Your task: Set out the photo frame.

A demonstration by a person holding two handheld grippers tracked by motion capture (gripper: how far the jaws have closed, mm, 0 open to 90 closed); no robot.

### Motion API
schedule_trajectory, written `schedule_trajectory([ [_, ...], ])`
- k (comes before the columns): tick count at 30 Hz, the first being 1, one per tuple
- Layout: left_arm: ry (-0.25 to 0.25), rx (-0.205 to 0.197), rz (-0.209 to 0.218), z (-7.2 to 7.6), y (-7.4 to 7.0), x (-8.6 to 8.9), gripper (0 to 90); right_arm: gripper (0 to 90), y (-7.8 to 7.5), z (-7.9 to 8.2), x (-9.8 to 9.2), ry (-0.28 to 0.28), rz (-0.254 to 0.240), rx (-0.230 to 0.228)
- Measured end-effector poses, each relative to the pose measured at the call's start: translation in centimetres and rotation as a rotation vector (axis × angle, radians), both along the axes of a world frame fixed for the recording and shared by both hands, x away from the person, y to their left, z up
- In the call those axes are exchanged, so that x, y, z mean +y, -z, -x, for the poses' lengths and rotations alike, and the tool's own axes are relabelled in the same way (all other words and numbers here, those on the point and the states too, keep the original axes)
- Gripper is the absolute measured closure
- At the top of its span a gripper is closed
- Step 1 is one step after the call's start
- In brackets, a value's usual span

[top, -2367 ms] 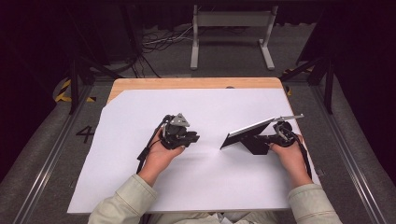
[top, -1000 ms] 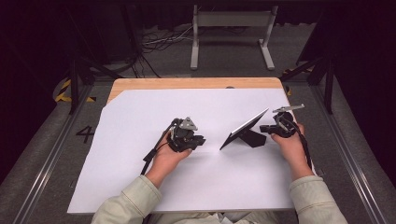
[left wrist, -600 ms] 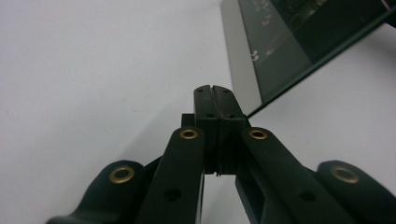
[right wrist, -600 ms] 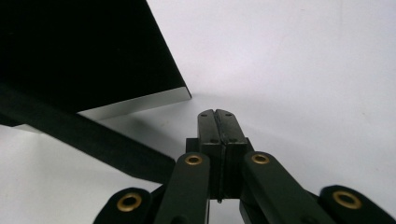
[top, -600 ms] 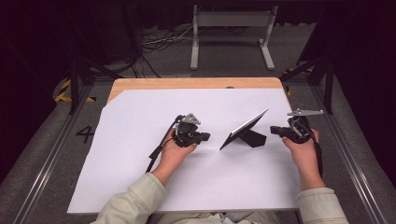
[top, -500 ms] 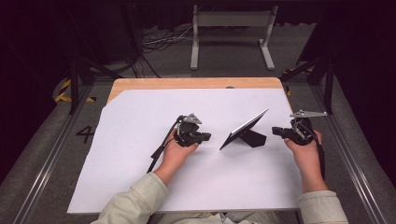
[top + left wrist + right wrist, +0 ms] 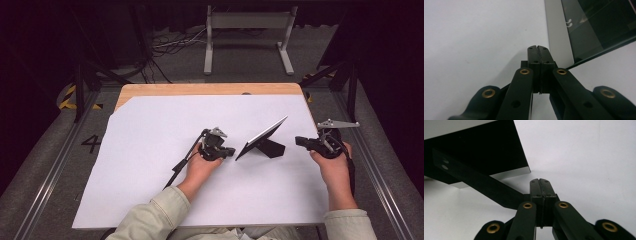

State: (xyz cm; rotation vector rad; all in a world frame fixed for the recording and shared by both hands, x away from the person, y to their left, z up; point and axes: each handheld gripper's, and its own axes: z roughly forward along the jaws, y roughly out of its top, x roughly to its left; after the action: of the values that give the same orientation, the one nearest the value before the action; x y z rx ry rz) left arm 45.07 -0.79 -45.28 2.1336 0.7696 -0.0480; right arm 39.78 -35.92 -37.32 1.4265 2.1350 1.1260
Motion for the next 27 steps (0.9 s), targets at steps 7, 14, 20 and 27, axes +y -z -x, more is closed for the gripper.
schedule_trajectory([
  [7,0.037,-0.008,-0.015,0.6,0.0,-0.7,90.0,90.0,-0.8,0.6,-0.3,-0.003,-0.015,-0.019],
  [14,0.1,0.01,-0.022,1.5,-0.1,-1.4,90.0,90.0,-1.9,1.5,-1.2,0.013,-0.036,-0.015],
  [20,0.165,-0.008,-0.053,2.8,-0.4,-2.7,90.0,90.0,-2.4,2.0,-2.1,0.024,-0.06,-0.008],
  [27,0.21,-0.002,-0.04,3.3,-0.3,-3.7,90.0,89.9,-3.1,2.6,-2.9,0.033,-0.081,-0.012],
])
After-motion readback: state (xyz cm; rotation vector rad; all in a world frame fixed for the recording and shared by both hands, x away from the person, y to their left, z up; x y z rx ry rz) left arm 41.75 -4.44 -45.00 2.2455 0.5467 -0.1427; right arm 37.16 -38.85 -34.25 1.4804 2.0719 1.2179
